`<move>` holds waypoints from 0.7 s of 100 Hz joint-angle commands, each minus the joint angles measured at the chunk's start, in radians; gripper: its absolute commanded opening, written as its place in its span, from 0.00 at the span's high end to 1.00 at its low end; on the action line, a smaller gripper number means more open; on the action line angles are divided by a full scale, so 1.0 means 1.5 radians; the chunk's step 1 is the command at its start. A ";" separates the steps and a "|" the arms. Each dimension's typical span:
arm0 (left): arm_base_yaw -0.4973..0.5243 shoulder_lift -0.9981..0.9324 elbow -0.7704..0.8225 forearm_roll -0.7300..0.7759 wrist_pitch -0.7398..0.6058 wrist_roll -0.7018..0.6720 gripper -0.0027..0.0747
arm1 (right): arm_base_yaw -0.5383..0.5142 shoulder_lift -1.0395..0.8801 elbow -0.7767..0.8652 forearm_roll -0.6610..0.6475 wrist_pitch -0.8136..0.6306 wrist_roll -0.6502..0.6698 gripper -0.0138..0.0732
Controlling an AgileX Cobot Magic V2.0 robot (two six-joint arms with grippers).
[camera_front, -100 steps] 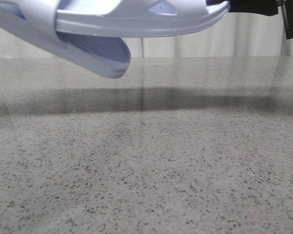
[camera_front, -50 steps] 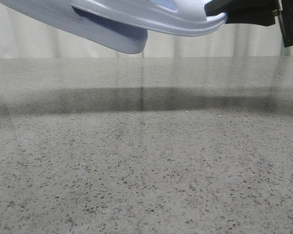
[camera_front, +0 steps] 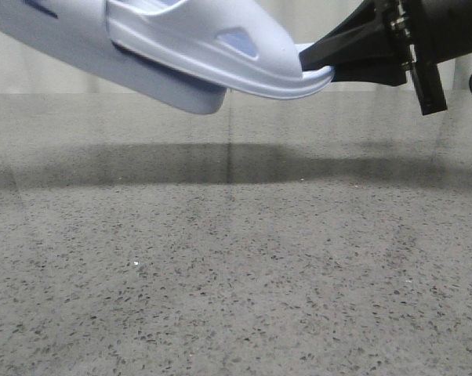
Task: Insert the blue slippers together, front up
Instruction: 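Bring the right gripper's slipper over the left gripper's slipper, stacking them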
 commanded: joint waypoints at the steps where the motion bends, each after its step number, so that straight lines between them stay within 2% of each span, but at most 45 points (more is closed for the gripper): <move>1: -0.020 0.010 -0.011 -0.029 0.094 -0.003 0.95 | 0.021 -0.023 -0.023 0.040 0.103 -0.033 0.96; 29: -0.079 0.058 -0.004 -0.017 0.057 0.020 0.95 | 0.021 -0.023 -0.023 0.042 0.106 -0.032 0.96; 70: -0.082 0.063 -0.004 -0.004 0.030 0.032 0.95 | 0.019 -0.023 -0.023 0.039 0.094 -0.032 0.96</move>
